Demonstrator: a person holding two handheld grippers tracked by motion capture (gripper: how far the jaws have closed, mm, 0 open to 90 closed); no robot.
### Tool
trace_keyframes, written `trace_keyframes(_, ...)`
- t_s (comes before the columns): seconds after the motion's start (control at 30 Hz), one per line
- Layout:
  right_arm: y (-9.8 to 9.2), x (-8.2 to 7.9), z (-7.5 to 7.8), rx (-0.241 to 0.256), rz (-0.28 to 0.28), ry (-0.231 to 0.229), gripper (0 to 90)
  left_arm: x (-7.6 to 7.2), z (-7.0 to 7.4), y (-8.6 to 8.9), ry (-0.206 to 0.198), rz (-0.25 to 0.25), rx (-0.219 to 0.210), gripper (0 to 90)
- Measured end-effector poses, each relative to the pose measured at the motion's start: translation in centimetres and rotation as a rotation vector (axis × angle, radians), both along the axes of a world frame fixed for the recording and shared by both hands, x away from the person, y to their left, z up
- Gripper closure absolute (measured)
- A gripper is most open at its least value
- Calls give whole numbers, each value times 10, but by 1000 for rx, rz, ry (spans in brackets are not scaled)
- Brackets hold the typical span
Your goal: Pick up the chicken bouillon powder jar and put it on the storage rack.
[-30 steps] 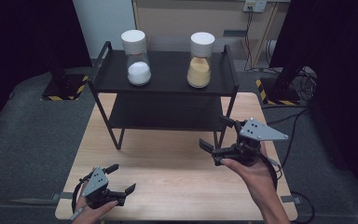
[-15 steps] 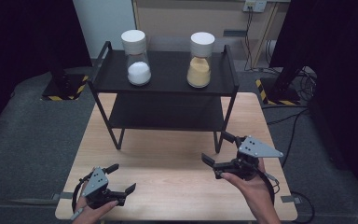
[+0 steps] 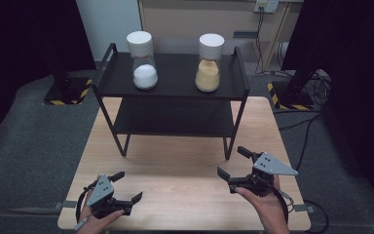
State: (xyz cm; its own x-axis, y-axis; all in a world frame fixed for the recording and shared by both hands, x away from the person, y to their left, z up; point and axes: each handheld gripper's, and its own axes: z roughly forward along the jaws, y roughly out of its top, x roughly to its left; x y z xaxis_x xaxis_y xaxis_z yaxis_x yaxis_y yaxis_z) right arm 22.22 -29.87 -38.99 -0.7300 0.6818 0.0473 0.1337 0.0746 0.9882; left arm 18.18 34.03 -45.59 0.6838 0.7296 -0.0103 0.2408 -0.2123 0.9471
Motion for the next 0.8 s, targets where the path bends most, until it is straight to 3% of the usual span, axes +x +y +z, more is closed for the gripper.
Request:
trace_keyframes(0.53,-9,-4,-23,-1,-53,31,14,0,-3,-2,2,9,6,24)
trace_keyframes(0.8,-12,-6,-41,-6,-80,51,15,-1,-4,-2,4,18,8,24)
